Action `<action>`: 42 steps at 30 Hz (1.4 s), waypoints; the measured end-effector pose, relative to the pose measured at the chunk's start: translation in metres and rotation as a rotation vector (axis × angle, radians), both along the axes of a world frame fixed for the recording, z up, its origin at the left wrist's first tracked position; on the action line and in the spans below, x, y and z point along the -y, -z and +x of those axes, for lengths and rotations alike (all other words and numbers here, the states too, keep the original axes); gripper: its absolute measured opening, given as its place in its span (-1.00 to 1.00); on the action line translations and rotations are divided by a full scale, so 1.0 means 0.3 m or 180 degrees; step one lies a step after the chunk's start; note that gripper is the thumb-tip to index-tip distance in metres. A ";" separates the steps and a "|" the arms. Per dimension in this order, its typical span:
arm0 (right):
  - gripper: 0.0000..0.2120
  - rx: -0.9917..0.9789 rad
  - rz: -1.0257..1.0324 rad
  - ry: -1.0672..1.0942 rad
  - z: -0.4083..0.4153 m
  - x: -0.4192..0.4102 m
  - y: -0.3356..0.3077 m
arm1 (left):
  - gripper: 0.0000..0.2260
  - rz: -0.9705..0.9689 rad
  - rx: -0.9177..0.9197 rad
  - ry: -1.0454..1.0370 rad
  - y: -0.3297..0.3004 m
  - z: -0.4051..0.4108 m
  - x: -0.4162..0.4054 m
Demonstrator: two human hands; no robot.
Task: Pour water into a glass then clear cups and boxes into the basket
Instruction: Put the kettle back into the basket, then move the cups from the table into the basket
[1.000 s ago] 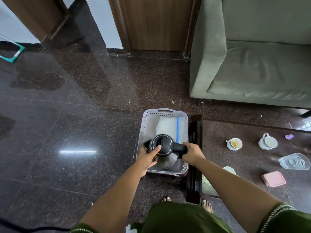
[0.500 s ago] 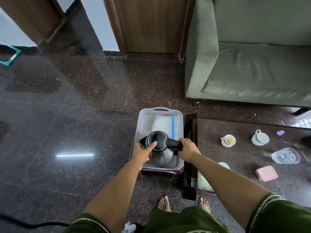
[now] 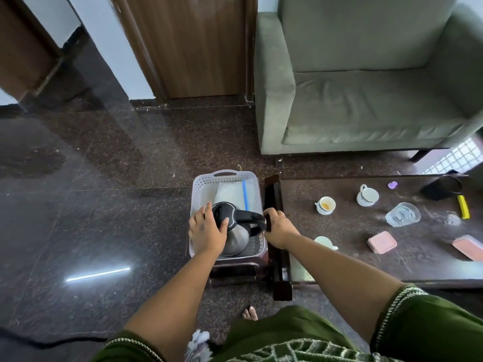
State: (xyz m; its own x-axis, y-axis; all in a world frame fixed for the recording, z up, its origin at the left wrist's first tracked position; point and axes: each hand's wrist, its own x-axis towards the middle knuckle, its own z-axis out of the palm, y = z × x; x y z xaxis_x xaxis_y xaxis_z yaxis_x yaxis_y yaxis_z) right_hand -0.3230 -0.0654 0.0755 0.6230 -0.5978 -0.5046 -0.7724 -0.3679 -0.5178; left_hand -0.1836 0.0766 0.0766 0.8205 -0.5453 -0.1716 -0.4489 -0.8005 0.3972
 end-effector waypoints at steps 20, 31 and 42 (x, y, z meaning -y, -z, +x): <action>-0.69 0.0599 -0.0512 0.1213 -0.744 0.180 -0.060 | -0.87 -0.0824 0.0610 0.1255 -0.017 -0.665 0.276; -0.73 0.0170 -0.0469 0.1526 -1.190 0.327 0.010 | -0.53 0.0162 -0.0421 0.1719 -0.002 -1.058 0.481; -0.82 0.0126 -0.0292 0.1546 -1.074 0.639 0.159 | -0.68 0.0298 -0.0355 0.1568 0.150 -0.969 0.832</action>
State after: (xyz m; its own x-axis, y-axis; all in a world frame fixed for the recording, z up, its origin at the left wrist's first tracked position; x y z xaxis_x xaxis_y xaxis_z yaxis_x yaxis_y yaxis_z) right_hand -0.6452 -0.2572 0.0277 0.2791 -0.8646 -0.4178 -0.8463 -0.0159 -0.5325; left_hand -0.4743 -0.1729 0.0317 0.4440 -0.8407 -0.3101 -0.7407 -0.5391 0.4009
